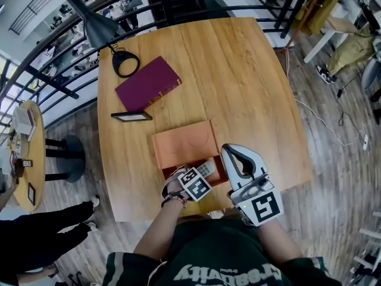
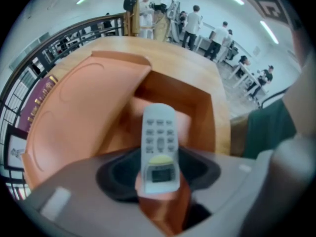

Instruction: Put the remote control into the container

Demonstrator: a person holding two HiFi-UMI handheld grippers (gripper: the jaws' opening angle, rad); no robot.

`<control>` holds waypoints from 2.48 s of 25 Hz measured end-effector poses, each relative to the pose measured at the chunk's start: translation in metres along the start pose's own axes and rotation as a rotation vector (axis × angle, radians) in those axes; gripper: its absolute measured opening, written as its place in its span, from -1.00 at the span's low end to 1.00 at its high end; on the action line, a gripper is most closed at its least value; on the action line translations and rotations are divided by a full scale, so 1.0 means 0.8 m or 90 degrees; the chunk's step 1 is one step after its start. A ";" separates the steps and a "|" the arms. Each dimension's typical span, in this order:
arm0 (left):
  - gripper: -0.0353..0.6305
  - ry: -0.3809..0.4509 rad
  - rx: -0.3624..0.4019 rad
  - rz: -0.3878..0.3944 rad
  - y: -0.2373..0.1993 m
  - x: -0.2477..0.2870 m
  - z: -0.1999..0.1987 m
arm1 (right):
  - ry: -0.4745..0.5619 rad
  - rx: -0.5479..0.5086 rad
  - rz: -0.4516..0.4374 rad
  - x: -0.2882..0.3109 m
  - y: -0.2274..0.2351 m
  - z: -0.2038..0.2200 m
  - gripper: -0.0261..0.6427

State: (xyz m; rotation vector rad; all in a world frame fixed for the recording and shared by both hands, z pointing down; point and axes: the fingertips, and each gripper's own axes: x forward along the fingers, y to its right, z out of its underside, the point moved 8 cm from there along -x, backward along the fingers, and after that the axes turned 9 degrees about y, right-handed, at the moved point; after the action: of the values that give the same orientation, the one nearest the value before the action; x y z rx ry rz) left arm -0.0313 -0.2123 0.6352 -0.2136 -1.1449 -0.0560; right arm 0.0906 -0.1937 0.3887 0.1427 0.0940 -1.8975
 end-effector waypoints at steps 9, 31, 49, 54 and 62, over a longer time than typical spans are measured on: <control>-0.32 0.063 -0.023 -0.047 0.018 -0.041 -0.018 | 0.020 -0.017 -0.020 -0.023 -0.007 -0.027 -0.87; -0.34 0.423 -0.076 -0.215 0.108 -0.226 -0.106 | 0.049 0.041 -0.124 -0.071 0.021 -0.050 -0.87; -0.43 0.756 -0.013 -0.321 0.166 -0.340 -0.113 | 0.039 0.034 -0.146 -0.084 0.001 -0.058 -0.87; -0.50 0.778 -0.011 -0.312 0.166 -0.346 -0.097 | 0.037 0.035 -0.140 -0.082 -0.012 -0.057 -0.87; -0.65 0.798 -0.025 -0.330 0.159 -0.362 -0.073 | 0.030 0.039 -0.133 -0.078 -0.031 -0.063 -0.87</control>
State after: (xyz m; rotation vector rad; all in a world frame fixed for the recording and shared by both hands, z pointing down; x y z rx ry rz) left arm -0.0793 -0.1183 0.3316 0.1037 0.0795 -0.5869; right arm 0.0900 -0.1201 0.3478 0.2266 0.0848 -2.1064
